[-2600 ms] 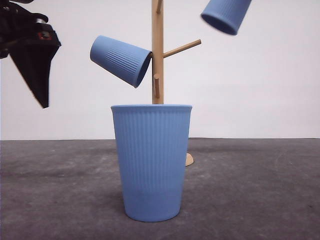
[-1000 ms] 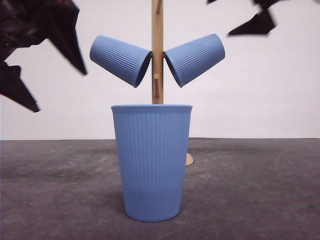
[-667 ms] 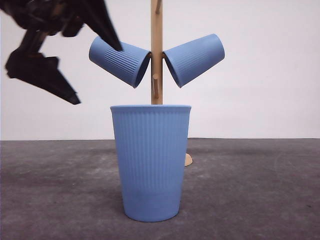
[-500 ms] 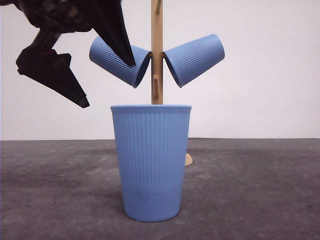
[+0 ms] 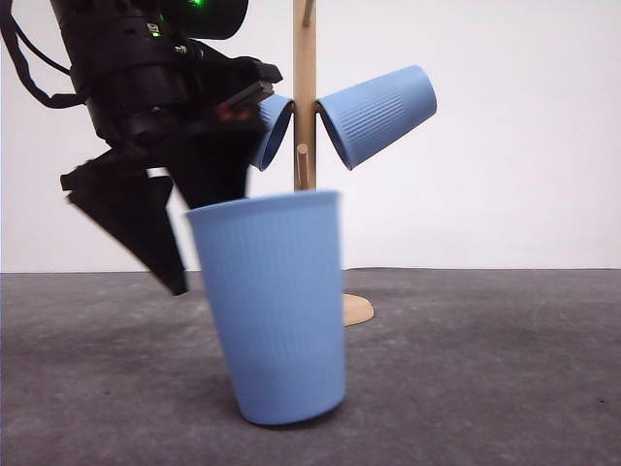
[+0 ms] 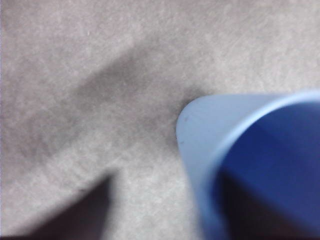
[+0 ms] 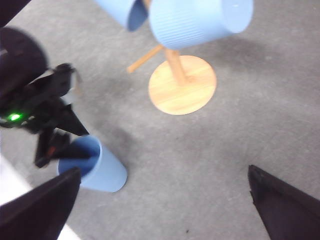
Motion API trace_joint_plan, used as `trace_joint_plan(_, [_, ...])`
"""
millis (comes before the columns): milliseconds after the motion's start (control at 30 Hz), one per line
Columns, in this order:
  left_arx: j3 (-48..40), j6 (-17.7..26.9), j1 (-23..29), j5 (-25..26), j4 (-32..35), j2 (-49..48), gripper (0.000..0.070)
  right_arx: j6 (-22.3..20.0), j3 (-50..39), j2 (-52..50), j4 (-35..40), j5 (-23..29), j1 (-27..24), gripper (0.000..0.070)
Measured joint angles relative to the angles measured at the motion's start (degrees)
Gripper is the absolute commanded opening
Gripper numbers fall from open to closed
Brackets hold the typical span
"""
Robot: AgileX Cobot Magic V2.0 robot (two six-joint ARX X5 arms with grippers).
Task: Place three cups
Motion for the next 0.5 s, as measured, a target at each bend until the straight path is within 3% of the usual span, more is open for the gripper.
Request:
trace_joint_plan(200, [0.00, 4.69, 0.08, 2.02, 0.18, 0.00, 0.0008, 0.00, -0.02, -3.27, -1.79, 0.02, 0.00, 0.0691])
trace_joint_plan(500, [1.13, 11.66, 3.97, 24.22, 2.89, -0.22, 0.0009, -0.23, -0.02, -4.25, -2.43, -2.00, -0.02, 0.0691])
